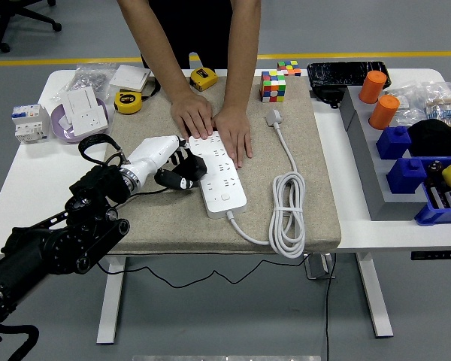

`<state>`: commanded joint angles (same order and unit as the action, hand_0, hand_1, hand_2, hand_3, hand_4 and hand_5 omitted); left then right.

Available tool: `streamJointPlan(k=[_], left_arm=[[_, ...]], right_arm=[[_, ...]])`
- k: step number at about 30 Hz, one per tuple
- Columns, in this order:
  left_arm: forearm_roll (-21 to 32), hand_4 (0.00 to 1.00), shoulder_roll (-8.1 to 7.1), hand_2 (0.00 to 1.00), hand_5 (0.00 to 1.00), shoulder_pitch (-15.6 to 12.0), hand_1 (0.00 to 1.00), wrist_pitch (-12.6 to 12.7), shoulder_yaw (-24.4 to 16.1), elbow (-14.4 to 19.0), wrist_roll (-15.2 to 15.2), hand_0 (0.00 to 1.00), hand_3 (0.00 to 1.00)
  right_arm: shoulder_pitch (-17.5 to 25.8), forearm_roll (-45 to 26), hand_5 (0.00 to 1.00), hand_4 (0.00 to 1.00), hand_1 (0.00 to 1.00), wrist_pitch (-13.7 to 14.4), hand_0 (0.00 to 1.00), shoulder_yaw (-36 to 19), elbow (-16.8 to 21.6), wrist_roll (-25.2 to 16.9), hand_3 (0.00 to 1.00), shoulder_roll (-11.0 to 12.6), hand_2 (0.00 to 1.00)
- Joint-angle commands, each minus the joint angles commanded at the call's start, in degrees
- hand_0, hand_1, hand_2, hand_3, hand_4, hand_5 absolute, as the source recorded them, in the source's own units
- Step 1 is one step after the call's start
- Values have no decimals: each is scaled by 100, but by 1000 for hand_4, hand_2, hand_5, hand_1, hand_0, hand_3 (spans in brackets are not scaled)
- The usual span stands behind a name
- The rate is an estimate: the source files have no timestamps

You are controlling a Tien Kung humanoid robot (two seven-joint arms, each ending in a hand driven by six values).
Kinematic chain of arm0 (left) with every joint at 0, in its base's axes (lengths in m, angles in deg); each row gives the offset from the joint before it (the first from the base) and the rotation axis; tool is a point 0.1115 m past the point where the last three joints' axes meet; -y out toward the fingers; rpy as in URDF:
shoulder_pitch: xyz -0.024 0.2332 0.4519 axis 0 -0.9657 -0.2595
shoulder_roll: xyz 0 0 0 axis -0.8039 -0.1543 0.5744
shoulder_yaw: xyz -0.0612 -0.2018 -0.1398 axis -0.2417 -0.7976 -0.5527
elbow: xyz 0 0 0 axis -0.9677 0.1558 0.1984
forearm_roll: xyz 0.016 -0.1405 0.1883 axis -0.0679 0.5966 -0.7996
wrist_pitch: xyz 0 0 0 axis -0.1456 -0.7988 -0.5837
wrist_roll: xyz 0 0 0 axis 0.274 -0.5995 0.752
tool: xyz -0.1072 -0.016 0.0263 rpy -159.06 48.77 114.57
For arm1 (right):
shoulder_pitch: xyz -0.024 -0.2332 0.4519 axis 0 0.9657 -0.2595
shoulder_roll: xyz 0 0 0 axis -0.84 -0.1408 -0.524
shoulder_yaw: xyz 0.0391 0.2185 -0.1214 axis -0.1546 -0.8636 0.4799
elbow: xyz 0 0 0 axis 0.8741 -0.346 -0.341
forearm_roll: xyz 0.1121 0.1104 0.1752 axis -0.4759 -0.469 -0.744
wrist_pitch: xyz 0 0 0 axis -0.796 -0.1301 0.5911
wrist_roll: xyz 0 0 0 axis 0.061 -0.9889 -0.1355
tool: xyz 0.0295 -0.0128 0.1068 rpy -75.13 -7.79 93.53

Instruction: Pick up the plug,place it near the board,insert it into the board,press the button

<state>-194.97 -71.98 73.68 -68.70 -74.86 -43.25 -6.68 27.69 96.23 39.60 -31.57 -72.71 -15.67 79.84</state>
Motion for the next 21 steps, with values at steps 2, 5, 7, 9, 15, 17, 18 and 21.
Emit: streamJointPlan(k=[2,5,7,9,15,17,18,21], left_arm=[[-1,616,3,434,79,9,507,0,6,-5,3,417,484],[8,616,3,434,79,18,507,-16,15,-3,5,417,484],[14,616,5,434,79,24,507,-27,18,-1,8,417,484],[16,634,5,492,84,28,520,-36,18,4,13,420,516],[22,742,-4,556,95,38,542,-65,17,10,13,436,560],[32,742,-6,556,95,41,542,-85,3,11,13,436,560],[36,742,-7,556,95,43,542,-89,-5,12,15,436,560],[66,892,-9,589,125,52,588,-127,-20,12,17,471,581]], right_arm=[[0,-6,998,998,804,-1,789,8,0,-3,854,1,801],[-1,-17,998,998,804,2,789,12,0,-3,854,1,801],[1,-16,998,998,804,5,789,6,0,-3,854,2,801],[4,-9,998,998,804,8,789,-7,0,-2,854,5,801],[4,-2,998,998,803,-1,787,-24,0,-8,854,6,796],[1,-5,998,998,803,-12,787,-27,0,-6,854,3,796],[1,-10,998,998,803,-17,787,-25,0,-5,854,2,796],[2,5,998,998,799,-13,787,-47,0,-14,854,-3,794]])
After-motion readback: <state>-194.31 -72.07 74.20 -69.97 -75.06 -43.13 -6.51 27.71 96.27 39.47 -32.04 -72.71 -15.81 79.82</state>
